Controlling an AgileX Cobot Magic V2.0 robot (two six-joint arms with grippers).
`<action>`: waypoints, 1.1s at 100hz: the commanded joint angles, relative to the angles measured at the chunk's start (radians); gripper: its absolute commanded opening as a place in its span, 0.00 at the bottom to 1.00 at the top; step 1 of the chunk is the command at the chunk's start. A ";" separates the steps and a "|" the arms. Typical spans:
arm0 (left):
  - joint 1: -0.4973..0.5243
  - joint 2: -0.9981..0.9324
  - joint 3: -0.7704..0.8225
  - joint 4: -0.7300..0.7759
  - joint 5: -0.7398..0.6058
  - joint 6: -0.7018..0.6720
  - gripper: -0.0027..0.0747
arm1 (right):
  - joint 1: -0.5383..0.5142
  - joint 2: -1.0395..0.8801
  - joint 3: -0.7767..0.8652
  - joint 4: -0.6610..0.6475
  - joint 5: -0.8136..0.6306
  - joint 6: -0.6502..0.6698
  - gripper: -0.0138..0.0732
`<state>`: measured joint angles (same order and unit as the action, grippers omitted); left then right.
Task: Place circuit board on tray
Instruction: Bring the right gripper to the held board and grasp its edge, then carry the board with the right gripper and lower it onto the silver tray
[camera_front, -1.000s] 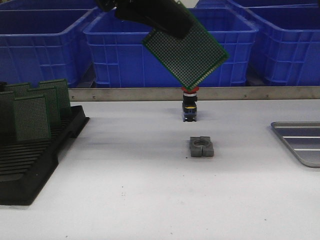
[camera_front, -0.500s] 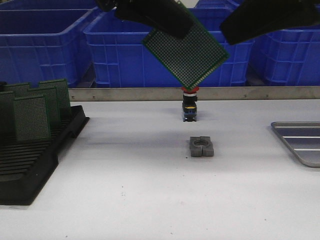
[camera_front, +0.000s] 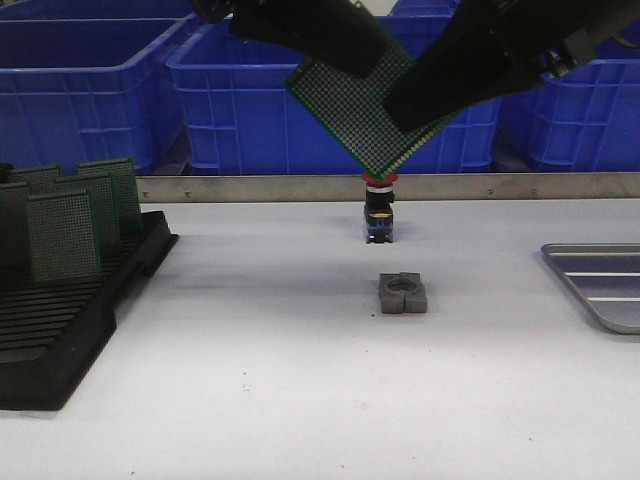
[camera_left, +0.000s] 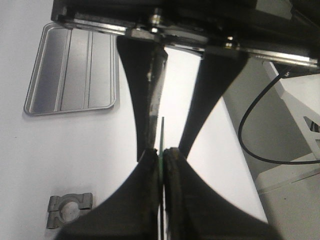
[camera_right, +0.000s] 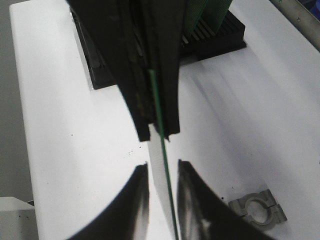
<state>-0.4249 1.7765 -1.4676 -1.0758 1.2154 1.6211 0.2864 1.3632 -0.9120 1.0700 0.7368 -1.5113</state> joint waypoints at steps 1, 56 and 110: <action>-0.010 -0.051 -0.030 -0.080 0.050 -0.002 0.01 | 0.000 -0.025 -0.032 0.055 0.011 -0.010 0.11; 0.016 -0.051 -0.032 -0.080 0.005 -0.002 0.69 | -0.022 -0.025 -0.030 0.054 0.009 0.096 0.08; 0.069 -0.053 -0.038 -0.097 0.009 -0.002 0.69 | -0.447 0.131 -0.008 -0.063 -0.014 0.512 0.08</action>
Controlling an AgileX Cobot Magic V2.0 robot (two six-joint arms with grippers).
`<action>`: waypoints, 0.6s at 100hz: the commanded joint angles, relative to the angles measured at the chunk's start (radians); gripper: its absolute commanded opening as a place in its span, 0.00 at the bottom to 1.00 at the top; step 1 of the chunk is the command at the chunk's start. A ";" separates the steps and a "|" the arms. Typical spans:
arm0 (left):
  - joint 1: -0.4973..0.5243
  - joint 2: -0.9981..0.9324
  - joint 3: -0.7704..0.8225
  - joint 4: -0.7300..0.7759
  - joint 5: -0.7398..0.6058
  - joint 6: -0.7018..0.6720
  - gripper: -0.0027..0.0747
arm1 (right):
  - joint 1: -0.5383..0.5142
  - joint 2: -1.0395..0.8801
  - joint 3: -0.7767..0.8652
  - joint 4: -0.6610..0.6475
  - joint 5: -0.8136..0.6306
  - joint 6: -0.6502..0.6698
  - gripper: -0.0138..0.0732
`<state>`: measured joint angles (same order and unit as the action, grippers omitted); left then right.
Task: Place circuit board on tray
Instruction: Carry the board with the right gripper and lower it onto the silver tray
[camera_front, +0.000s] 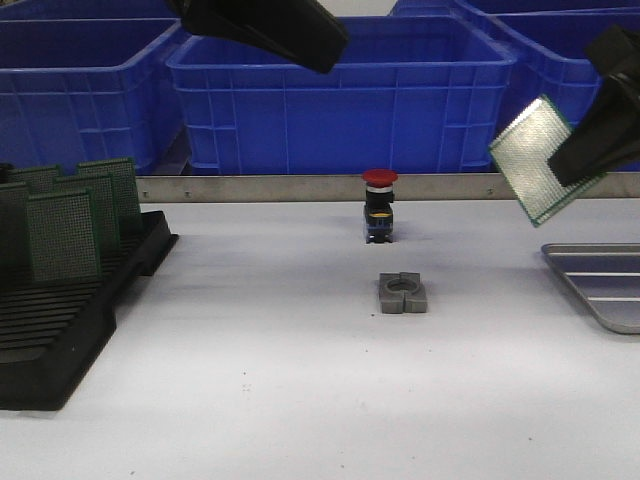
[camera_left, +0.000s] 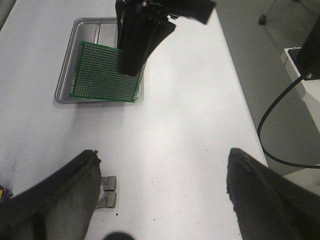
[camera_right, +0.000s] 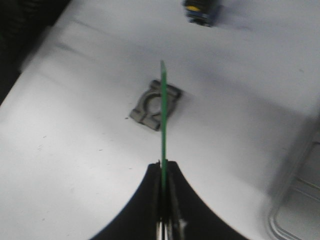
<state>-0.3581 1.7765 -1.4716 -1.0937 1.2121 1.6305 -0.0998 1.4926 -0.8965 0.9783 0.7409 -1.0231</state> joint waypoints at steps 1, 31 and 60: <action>0.003 -0.053 -0.034 -0.080 0.012 -0.011 0.69 | -0.065 0.004 -0.023 0.029 -0.019 0.024 0.08; 0.003 -0.053 -0.034 -0.123 0.017 -0.011 0.69 | -0.238 0.119 -0.023 0.031 -0.046 0.037 0.10; 0.003 -0.053 -0.034 -0.119 0.017 -0.011 0.69 | -0.281 0.139 -0.026 0.070 -0.119 0.037 0.58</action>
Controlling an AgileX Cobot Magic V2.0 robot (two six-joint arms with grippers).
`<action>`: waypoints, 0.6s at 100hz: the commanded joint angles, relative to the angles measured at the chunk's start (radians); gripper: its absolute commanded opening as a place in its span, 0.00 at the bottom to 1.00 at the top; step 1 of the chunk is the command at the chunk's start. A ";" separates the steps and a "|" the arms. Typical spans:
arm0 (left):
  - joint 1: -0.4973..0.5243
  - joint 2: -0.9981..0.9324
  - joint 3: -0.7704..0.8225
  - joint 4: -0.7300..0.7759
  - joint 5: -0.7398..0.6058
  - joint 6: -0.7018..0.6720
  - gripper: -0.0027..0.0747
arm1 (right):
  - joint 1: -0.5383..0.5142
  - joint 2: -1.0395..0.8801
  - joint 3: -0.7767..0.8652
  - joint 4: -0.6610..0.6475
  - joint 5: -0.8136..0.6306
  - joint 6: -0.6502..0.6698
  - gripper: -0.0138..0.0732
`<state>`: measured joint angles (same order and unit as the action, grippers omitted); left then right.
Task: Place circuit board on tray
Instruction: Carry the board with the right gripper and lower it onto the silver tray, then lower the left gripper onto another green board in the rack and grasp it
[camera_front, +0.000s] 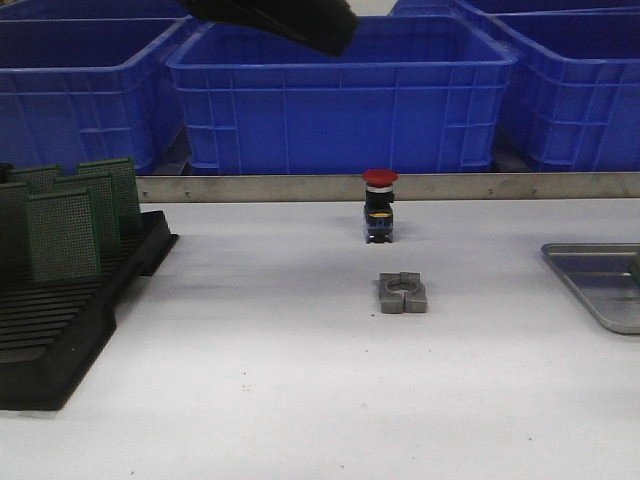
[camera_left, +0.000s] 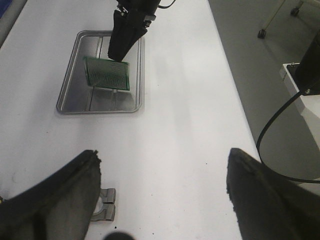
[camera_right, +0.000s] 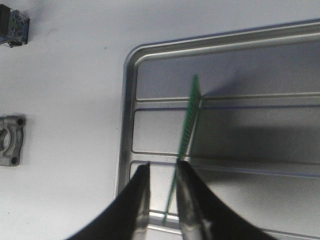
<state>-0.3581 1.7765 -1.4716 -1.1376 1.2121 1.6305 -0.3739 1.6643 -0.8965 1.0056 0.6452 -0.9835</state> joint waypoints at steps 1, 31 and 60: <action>0.003 -0.053 -0.034 -0.075 0.017 -0.011 0.69 | -0.007 -0.033 -0.026 0.043 -0.025 -0.002 0.59; 0.103 -0.061 -0.034 0.047 0.017 -0.011 0.69 | -0.008 -0.049 -0.026 -0.019 -0.081 -0.003 0.76; 0.291 -0.070 -0.034 0.274 0.044 -0.011 0.69 | -0.008 -0.064 -0.026 -0.019 -0.073 -0.003 0.76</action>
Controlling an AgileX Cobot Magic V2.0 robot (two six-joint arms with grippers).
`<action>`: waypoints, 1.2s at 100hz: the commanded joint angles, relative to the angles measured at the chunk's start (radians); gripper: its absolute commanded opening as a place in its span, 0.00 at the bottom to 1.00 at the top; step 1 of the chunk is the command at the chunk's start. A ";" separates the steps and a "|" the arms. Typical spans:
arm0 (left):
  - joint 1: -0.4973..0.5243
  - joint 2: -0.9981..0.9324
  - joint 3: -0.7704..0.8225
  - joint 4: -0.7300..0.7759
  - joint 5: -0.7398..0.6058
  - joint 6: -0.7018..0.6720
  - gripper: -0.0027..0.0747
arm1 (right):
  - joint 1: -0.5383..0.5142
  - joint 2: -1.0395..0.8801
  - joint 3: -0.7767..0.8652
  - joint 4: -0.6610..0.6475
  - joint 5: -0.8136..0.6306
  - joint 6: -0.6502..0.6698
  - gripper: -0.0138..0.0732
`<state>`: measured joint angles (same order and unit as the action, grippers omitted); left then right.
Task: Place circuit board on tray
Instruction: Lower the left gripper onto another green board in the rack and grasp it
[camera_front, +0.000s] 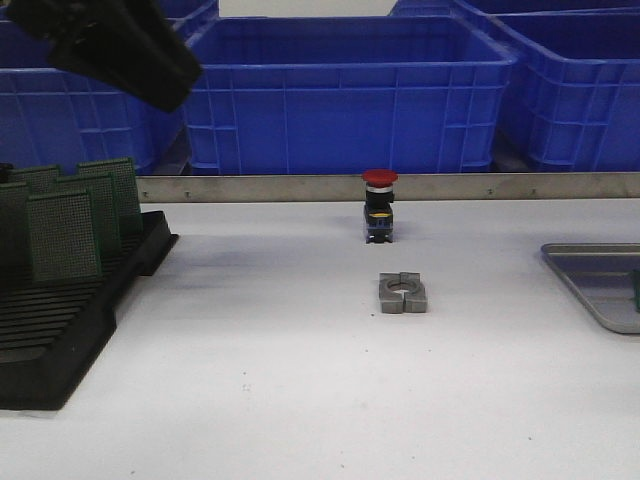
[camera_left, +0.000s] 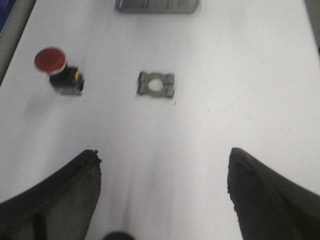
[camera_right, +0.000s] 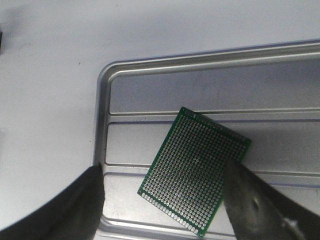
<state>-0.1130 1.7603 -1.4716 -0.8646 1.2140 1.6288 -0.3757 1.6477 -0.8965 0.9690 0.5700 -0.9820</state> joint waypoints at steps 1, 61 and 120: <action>0.054 -0.053 -0.034 0.014 0.042 -0.010 0.69 | -0.006 -0.048 -0.026 0.018 0.002 -0.005 0.76; 0.195 -0.021 -0.034 0.249 -0.022 -0.010 0.68 | -0.006 -0.048 -0.026 0.018 0.009 -0.005 0.76; 0.166 0.129 -0.032 0.235 -0.008 -0.010 0.59 | -0.006 -0.048 -0.026 0.019 0.017 -0.005 0.76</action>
<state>0.0577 1.9244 -1.4739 -0.5765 1.1961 1.6288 -0.3757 1.6477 -0.8965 0.9654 0.5779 -0.9820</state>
